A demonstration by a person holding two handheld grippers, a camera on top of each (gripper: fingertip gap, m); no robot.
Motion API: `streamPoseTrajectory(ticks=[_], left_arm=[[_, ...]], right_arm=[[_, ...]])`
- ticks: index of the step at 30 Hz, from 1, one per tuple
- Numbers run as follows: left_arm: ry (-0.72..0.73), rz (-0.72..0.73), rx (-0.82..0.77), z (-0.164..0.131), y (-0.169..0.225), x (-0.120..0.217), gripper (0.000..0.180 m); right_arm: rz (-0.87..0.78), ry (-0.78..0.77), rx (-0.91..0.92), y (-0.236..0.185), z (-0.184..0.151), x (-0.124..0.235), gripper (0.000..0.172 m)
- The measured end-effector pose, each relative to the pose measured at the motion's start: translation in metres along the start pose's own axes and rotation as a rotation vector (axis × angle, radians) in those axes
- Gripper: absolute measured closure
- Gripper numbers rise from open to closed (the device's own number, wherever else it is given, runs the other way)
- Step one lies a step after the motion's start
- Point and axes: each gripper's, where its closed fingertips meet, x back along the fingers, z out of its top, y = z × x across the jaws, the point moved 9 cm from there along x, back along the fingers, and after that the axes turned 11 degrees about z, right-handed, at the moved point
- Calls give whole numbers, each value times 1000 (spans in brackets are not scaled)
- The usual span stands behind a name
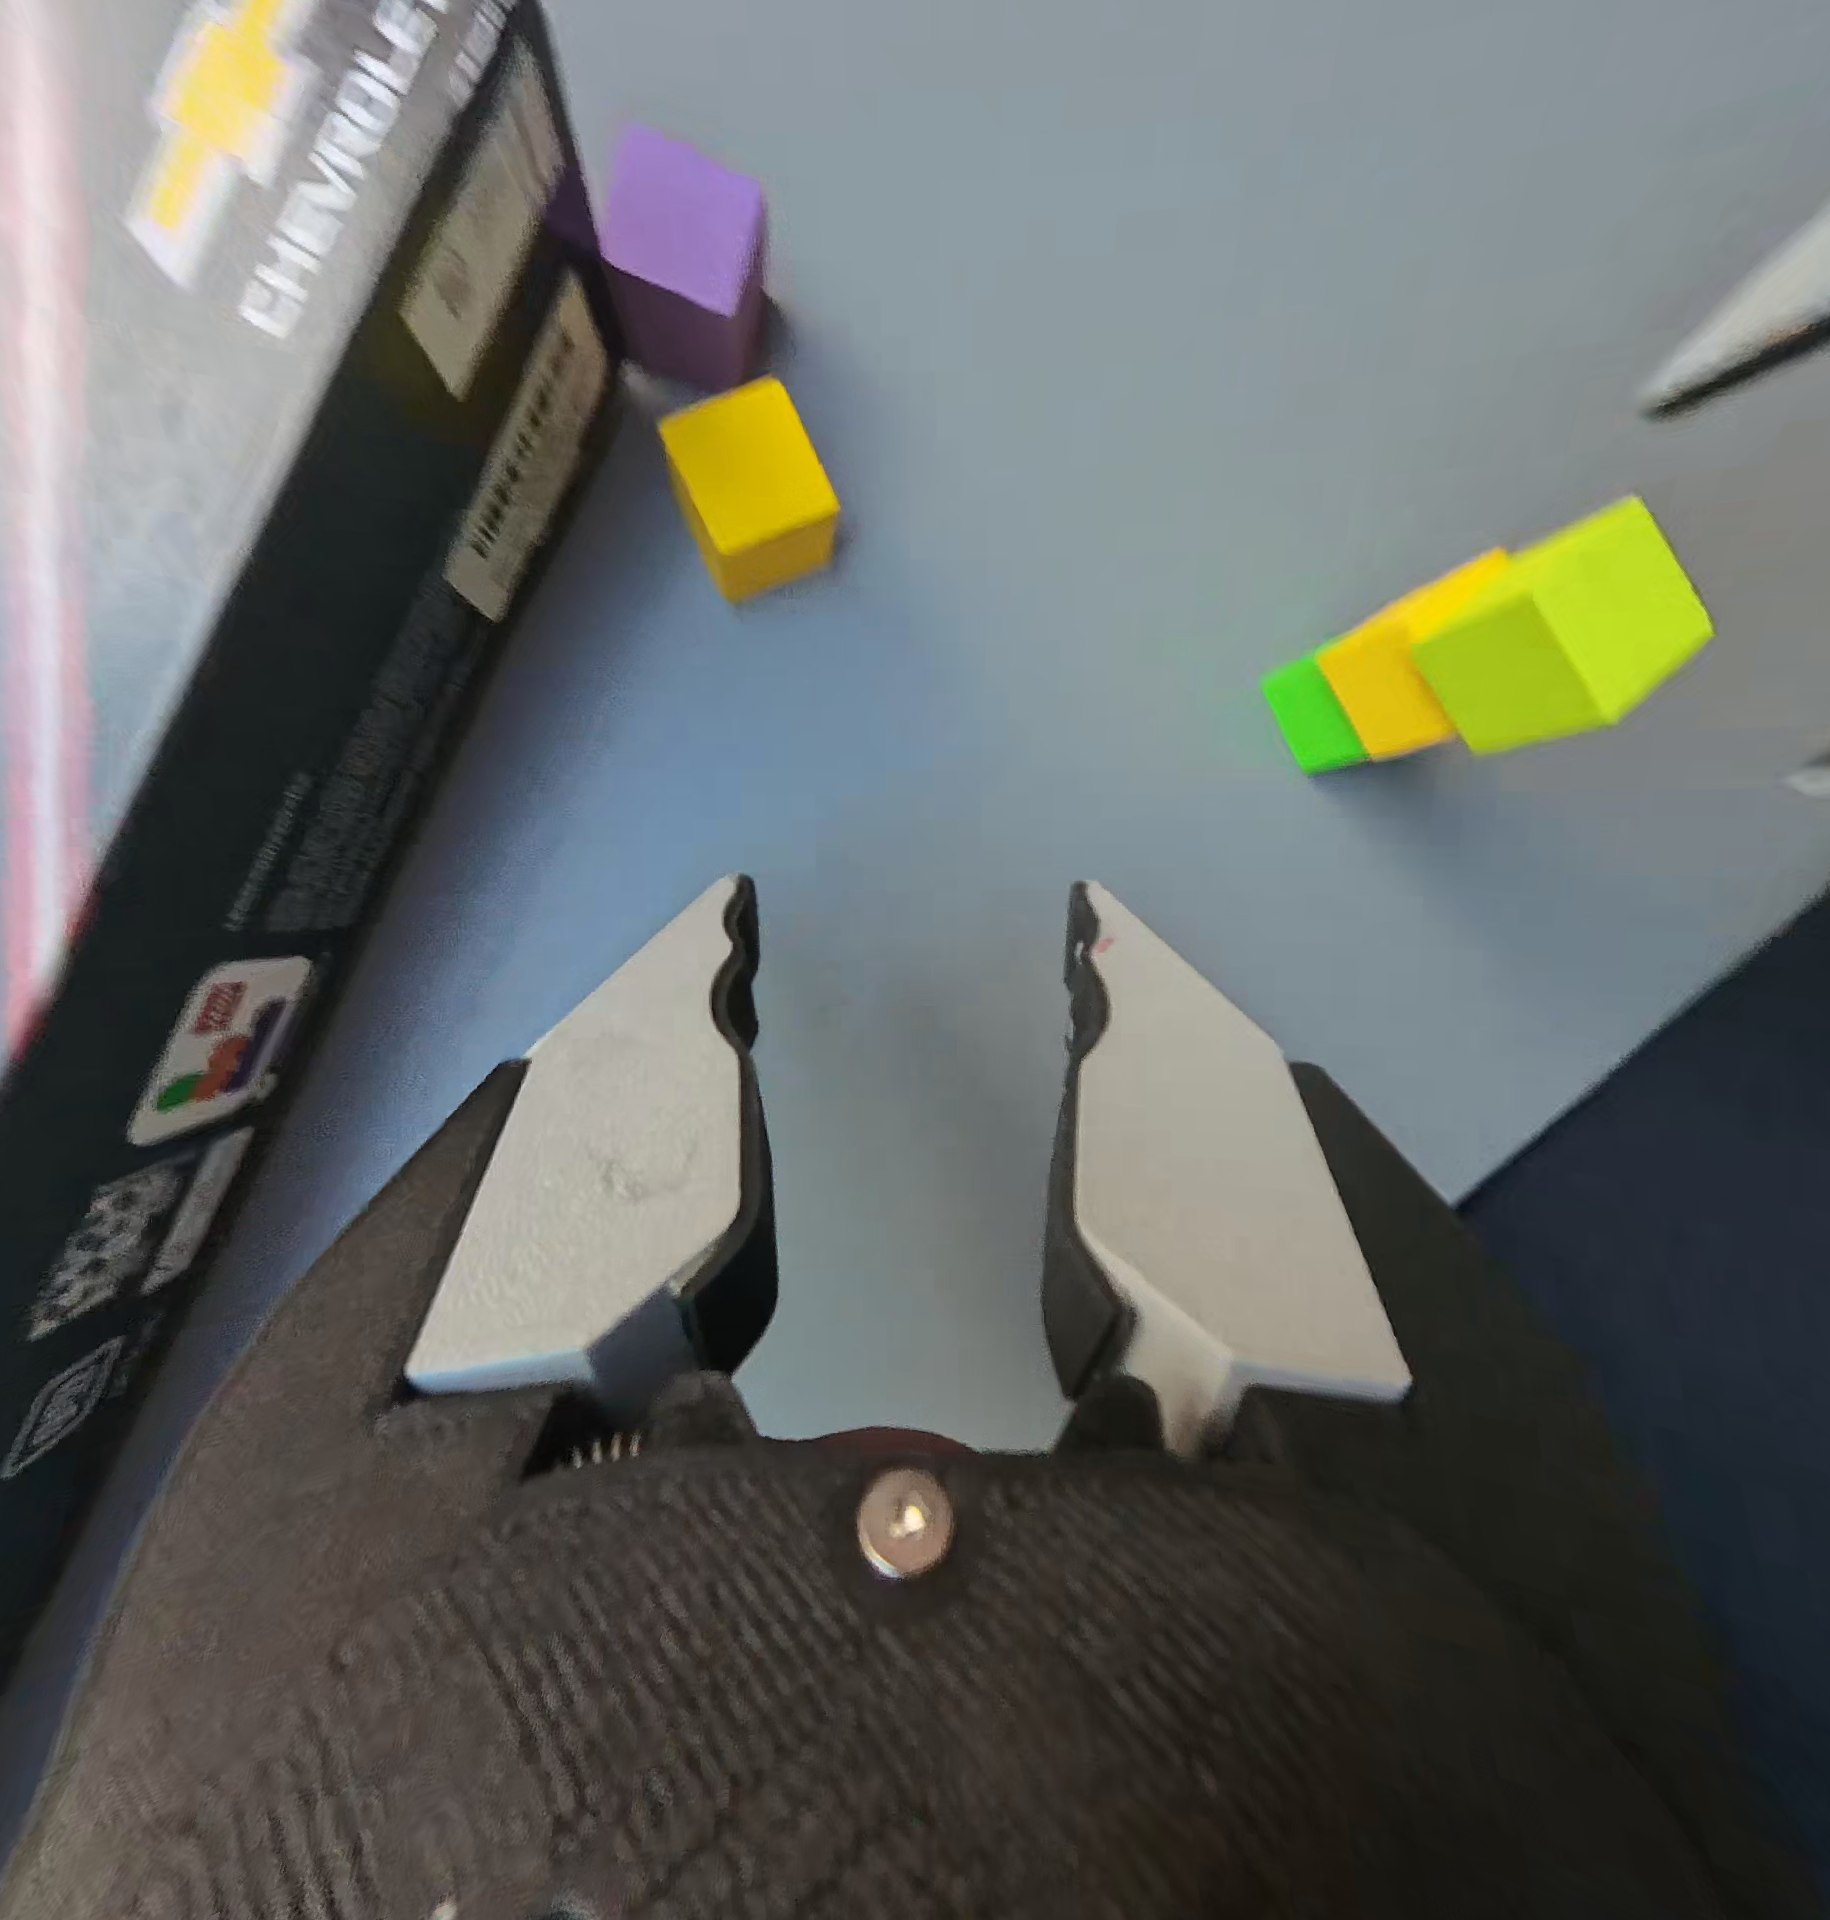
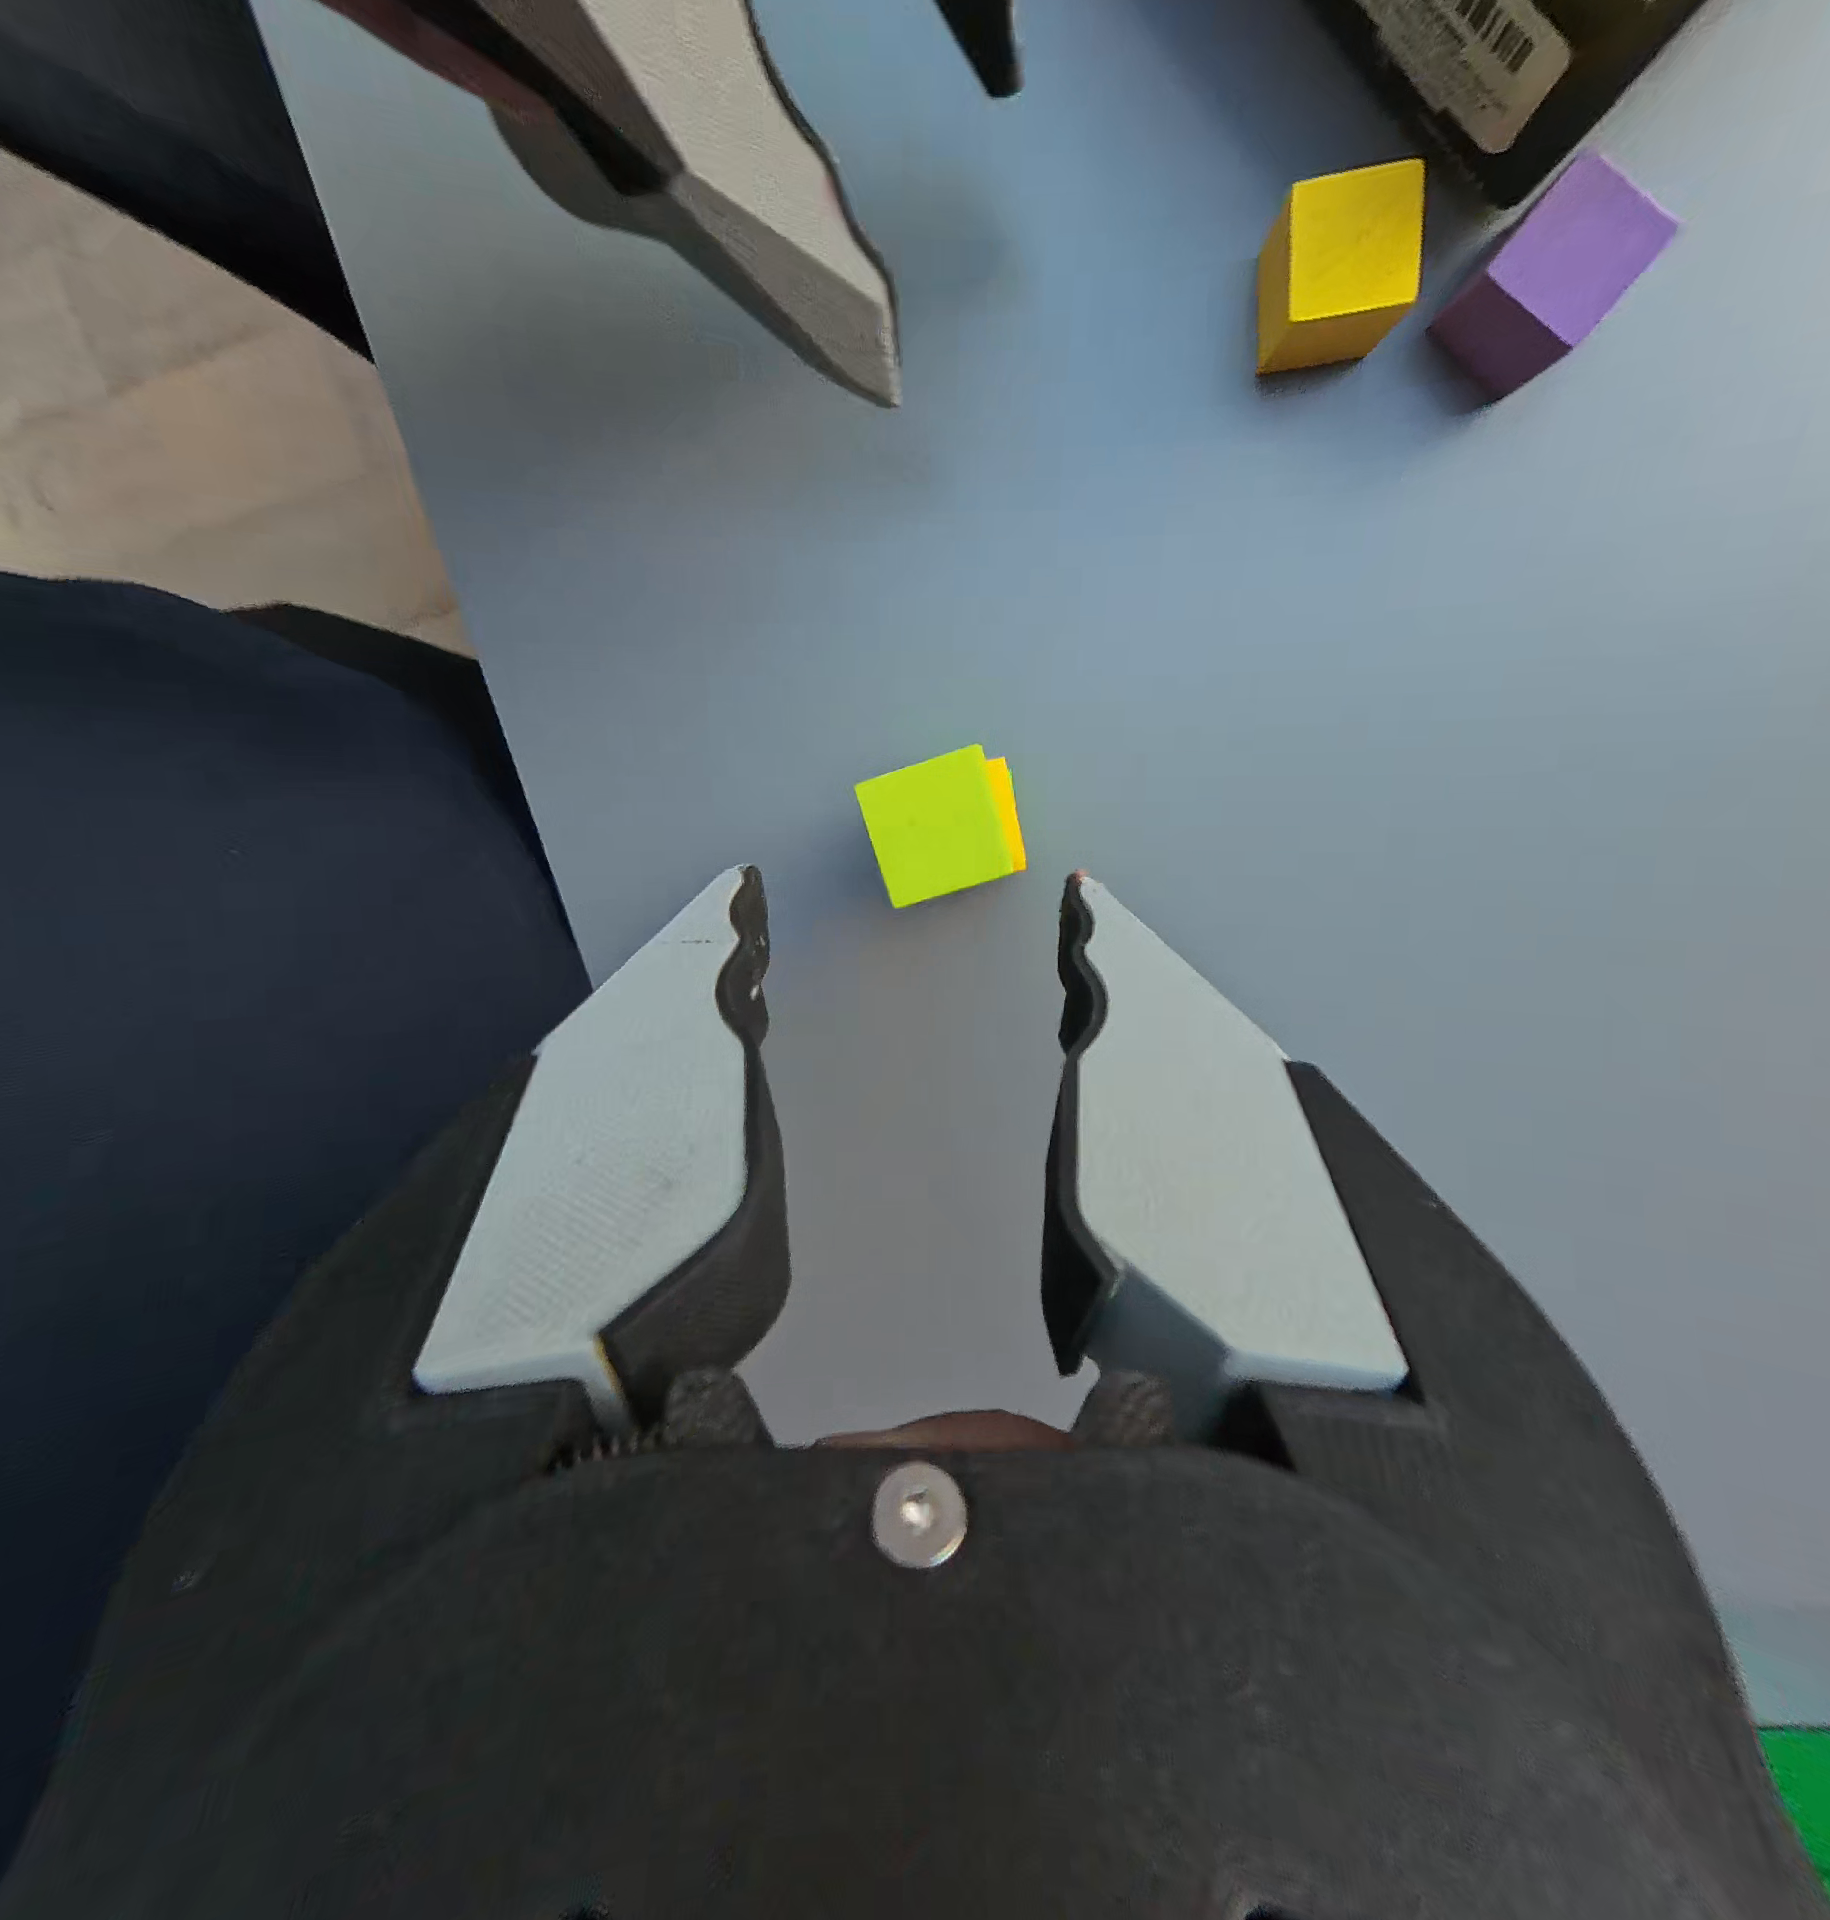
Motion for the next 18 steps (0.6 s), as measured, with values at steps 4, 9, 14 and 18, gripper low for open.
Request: streamPoseTrajectory(ticks=[4, 9, 14, 18], left_arm=[[23, 101, 39, 31, -4, -20, 117], [-23, 160, 2, 55, 3, -48, 121], [-75, 220, -9, 64, 1, -67, 150], [-54, 128, -66, 70, 8, -63, 153]], right_arm=[[39, 156, -102, 0, -13, 24, 118], [16, 270, -204, 8, -41, 46, 121], [1, 312, -287, 10, -73, 54, 123], [8, 345, -323, 9, -92, 58, 124]])
